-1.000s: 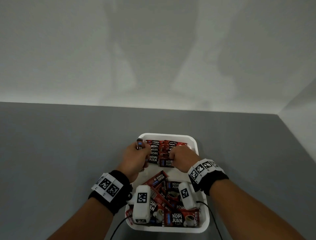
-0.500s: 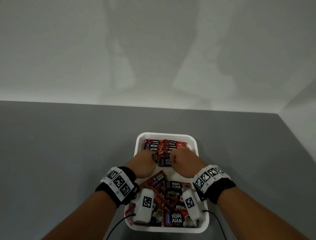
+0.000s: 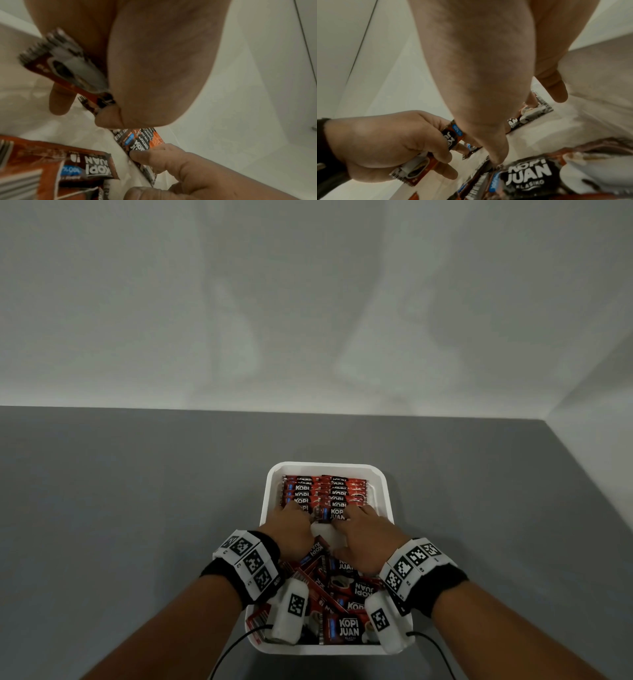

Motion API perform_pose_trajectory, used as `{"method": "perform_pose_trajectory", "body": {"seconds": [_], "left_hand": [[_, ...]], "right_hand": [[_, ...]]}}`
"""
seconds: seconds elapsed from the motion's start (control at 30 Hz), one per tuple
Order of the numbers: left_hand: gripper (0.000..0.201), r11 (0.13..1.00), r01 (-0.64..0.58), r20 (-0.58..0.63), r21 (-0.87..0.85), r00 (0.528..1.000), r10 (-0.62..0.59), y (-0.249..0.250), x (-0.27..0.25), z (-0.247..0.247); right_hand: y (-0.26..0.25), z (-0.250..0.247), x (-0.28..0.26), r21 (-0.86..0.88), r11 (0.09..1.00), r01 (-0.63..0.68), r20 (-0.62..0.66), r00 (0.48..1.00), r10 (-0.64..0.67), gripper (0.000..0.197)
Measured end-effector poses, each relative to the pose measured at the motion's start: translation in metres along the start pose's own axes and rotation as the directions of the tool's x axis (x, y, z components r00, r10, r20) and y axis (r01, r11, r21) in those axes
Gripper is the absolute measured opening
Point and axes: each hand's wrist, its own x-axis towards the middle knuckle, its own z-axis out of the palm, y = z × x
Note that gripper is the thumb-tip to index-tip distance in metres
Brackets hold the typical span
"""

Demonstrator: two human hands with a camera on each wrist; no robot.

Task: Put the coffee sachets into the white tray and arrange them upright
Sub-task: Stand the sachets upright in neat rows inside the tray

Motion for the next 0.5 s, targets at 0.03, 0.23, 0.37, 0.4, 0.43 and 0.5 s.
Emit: {"method": "perform_pose_trajectory", "body": {"seconds": [0.03, 0.23, 0.37, 0.4, 0.43, 0.5], "left_hand": [[0.039, 1.000, 0.005, 0.005, 0.004, 1.000, -0.005, -0.001, 0.001, 0.000], [0.038, 1.000, -0.003, -0.019, -0.014, 1.000, 0.003, -0.001, -0.001, -0.001], [0.034, 0.988, -0.014, -0.102, -0.153, 0.995, -0.002, -0.003, -0.002, -0.003], [0.033, 0.973, -0.023, -0.139, -0.230, 0.990, -0.010, -0.003, -0.002, -0.003], [0.031, 0.948, -0.035, -0.170, -0.317, 0.985, -0.021, -0.003, -0.004, -0.005], [0.029, 0.849, -0.046, -0.204, -0.527, 0.976, -0.074, -0.004, -0.007, -0.008]], "right_hand": [[0.000, 0.000, 0.000, 0.004, 1.000, -0.004, -0.007, 1.000, 0.004, 0.058], [-0.001, 0.001, -0.002, 0.013, 1.000, -0.004, -0.029, 1.000, 0.005, 0.057], [-0.001, -0.002, -0.003, 0.041, 0.999, 0.002, -0.023, 1.000, -0.001, 0.059], [-0.001, -0.003, -0.004, 0.063, 0.998, -0.002, -0.021, 1.000, 0.003, 0.059], [-0.001, -0.005, -0.005, 0.098, 0.995, -0.007, -0.018, 1.000, 0.009, 0.058], [-0.001, -0.010, -0.005, 0.192, 0.981, -0.002, -0.033, 0.999, 0.008, 0.057]]}}
